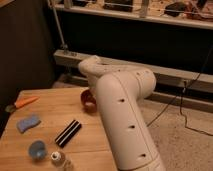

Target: Drag the ceramic bowl in a circle

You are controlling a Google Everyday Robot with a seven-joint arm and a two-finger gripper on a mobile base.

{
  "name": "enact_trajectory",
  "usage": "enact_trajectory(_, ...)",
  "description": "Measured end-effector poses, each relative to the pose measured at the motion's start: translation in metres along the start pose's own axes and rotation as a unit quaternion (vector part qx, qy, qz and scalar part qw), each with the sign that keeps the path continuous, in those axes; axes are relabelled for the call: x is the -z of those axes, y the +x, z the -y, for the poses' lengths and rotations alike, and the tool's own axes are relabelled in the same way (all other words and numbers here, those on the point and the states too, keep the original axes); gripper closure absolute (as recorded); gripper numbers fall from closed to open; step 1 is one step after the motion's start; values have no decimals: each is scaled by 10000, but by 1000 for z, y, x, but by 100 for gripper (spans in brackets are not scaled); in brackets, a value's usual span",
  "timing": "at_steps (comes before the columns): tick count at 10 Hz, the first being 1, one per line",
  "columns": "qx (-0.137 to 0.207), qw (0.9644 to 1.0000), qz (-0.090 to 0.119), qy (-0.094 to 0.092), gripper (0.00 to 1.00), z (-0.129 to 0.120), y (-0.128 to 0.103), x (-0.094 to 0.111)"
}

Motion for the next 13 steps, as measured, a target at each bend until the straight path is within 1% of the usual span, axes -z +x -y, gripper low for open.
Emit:
enact_trajectory(1, 165, 9999, 22, -7, 100, -13, 8, 3)
enact_trajectory(2, 376, 9993, 68, 25, 100, -27, 17, 7)
enact_trajectory(3, 590, 9982, 63, 40, 100, -42, 31, 10)
enact_trajectory(4, 739, 9972, 68, 91, 100, -49, 39, 12)
enact_trajectory(6, 1056, 9943, 16, 143, 100, -67, 58, 14)
enact_trajectory(7, 1330, 9909, -19, 189, 100, -83, 67, 14)
enact_trajectory(8, 1523, 9881, -44, 201, 100, -98, 71, 14)
enact_trajectory(9, 1802, 9833, -44, 234, 100, -119, 70, 15)
enact_trajectory(10, 1944, 9806, -23, 246, 100, -132, 67, 16)
enact_trajectory(11, 2138, 9766, 32, 247, 100, -153, 58, 20)
enact_trajectory(13, 2359, 9713, 165, 255, 100, -181, 39, 28)
